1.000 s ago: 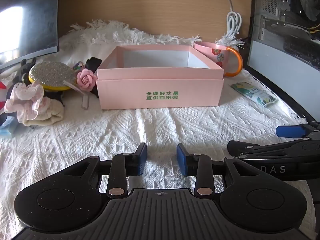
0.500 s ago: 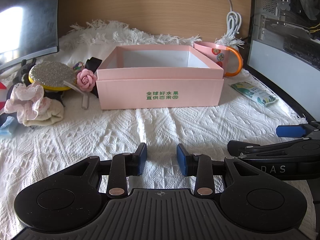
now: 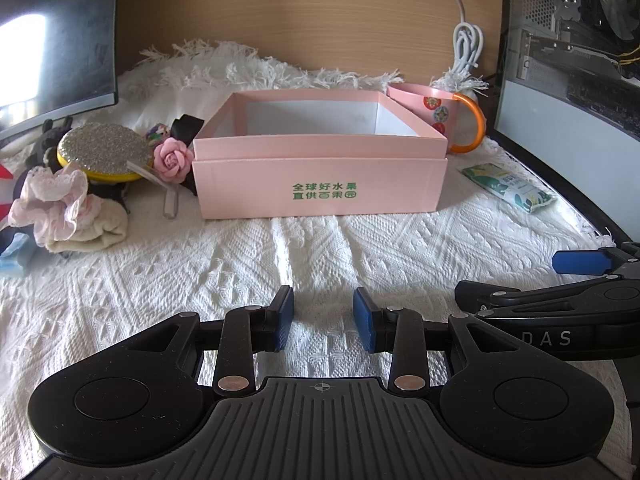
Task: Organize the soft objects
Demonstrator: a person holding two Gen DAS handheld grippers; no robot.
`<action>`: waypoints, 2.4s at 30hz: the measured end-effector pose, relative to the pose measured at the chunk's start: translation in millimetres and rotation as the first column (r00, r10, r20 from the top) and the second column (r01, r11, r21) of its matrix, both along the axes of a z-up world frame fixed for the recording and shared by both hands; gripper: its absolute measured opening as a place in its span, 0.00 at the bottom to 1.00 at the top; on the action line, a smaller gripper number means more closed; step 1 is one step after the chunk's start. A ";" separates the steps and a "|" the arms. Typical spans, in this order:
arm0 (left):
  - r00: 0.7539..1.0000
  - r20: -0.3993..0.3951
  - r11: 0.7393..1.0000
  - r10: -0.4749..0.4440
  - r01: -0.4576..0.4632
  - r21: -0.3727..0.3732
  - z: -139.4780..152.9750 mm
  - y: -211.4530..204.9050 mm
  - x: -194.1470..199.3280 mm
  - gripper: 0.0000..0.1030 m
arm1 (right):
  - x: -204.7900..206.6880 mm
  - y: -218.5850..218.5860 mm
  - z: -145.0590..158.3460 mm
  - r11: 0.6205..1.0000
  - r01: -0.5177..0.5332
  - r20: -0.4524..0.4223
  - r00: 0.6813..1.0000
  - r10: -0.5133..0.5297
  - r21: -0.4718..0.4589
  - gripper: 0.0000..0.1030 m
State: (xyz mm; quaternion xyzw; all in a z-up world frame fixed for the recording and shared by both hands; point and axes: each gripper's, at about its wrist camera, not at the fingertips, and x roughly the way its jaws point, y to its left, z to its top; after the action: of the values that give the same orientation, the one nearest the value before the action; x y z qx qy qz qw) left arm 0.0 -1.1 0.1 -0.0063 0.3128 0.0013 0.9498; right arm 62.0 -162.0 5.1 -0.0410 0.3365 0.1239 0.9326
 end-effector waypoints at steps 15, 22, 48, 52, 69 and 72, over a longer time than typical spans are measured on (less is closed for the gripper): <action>1.000 0.000 1.000 0.000 0.000 -0.001 -0.6 0.5 0.7 0.37 | 0.0 0.2 0.1 1.000 0.000 0.000 1.000 0.000 0.000 1.00; 1.000 0.000 1.000 0.000 0.000 0.000 -0.6 0.5 0.8 0.37 | 0.0 0.2 0.1 1.000 0.000 0.000 1.000 0.000 -0.001 1.00; 1.000 0.000 1.000 0.000 0.000 -0.001 -0.6 0.6 0.8 0.37 | 0.7 -0.1 -0.5 1.000 0.000 0.000 1.000 0.000 0.001 1.00; 1.000 0.000 1.000 0.000 0.000 -0.002 -0.5 0.6 0.7 0.37 | 1.0 -0.6 -0.7 1.000 -0.002 0.000 1.000 0.002 0.001 1.00; 0.996 -0.084 0.968 0.003 -0.024 -0.251 49.0 101.2 -14.3 0.36 | 8.3 17.5 16.9 0.994 -0.095 -0.233 0.969 0.080 -0.055 0.97; 0.995 -0.071 0.956 0.075 -0.092 -0.278 73.7 157.4 -28.0 0.36 | -0.5 48.7 34.8 0.989 -0.143 -0.217 0.965 0.144 0.021 0.97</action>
State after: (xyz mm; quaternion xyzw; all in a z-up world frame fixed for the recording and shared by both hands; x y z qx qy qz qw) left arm -28.1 156.3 73.8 -0.1539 0.3373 -0.0029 0.9287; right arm 61.5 -113.4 39.9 -0.0493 0.4325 0.1957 0.8787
